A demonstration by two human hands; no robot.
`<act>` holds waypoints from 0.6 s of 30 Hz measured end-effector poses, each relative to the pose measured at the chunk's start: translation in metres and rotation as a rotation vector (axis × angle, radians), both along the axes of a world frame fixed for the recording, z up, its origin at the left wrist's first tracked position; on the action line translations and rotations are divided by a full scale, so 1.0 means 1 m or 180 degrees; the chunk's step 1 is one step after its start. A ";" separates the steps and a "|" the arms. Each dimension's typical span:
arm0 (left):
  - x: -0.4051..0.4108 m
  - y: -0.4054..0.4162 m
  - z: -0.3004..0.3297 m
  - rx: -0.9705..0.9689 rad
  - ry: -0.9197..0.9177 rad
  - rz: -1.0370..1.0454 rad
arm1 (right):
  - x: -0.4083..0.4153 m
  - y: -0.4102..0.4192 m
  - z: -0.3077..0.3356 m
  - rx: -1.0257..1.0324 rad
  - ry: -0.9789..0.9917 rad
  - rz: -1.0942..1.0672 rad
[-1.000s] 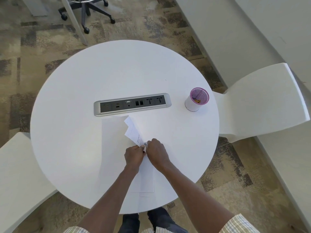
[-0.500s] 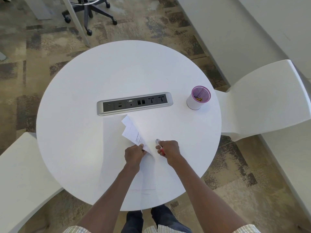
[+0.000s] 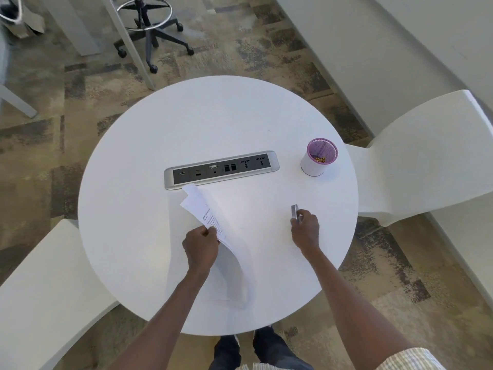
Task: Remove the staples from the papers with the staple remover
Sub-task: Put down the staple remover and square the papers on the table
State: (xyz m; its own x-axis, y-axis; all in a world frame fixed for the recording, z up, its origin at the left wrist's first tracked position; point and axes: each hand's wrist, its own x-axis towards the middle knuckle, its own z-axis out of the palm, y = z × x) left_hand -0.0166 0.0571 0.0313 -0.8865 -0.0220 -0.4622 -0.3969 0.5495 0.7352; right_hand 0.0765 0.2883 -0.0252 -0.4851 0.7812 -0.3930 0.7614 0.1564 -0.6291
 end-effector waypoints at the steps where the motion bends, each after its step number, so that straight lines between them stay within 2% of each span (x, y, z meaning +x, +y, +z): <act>1: -0.002 -0.004 0.006 -0.0065 0.0116 -0.0072 | 0.000 0.001 0.001 0.0090 -0.0037 -0.0019; 6: -0.008 -0.016 0.026 -0.0342 0.0433 -0.0379 | -0.001 0.007 0.000 0.0509 -0.0311 0.0044; 18: -0.018 -0.041 0.069 -0.0629 0.0798 -0.0568 | -0.003 0.006 0.002 0.0805 -0.0473 -0.0015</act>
